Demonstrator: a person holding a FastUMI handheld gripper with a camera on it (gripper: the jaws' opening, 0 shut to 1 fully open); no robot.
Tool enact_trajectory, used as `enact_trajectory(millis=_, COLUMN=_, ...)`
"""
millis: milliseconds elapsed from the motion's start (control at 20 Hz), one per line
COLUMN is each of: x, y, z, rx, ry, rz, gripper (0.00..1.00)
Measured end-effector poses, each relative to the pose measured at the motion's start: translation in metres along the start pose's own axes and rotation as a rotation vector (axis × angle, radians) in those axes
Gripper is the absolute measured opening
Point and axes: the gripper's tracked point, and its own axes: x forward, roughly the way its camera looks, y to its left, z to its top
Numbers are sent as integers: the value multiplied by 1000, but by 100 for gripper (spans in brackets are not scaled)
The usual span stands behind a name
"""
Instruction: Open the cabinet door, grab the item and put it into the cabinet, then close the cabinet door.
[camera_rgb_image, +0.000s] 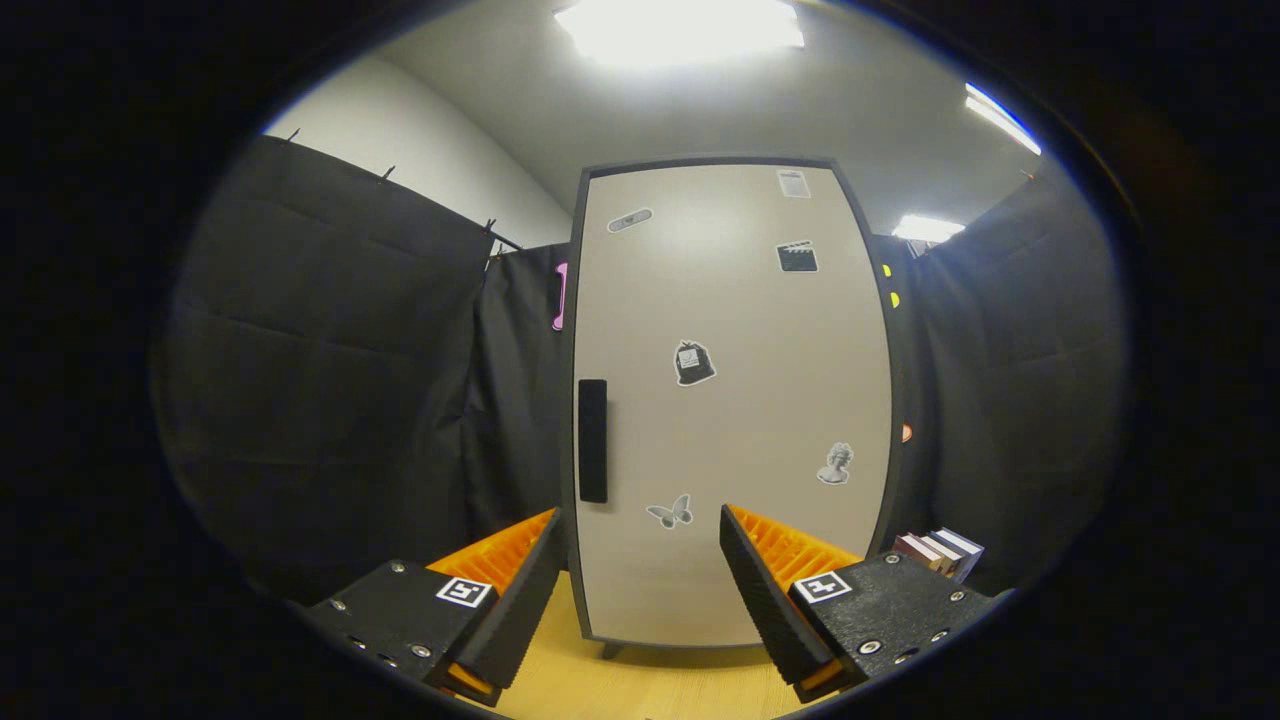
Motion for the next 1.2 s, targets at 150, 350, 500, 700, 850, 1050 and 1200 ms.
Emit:
enact_trajectory(millis=150, x=31, y=9, z=7, rx=12, ry=-3, rz=21, gripper=94)
enact_trajectory(millis=350, x=75, y=17, z=8, rx=60, ry=24, rz=31, gripper=94)
enact_trajectory(millis=500, x=109, y=21, z=6, rx=96, ry=49, rz=29, gripper=93)
enact_trajectory(millis=700, x=144, y=35, z=3, rx=153, ry=88, rz=53, gripper=88)
enact_trajectory(millis=850, x=161, y=40, z=-2, rx=154, ry=110, rz=51, gripper=83)
enact_trajectory(millis=1050, x=177, y=44, z=-11, rx=137, ry=155, rz=27, gripper=60)
enact_trajectory(millis=1200, x=174, y=45, z=-13, rx=58, ry=169, rz=6, gripper=34)
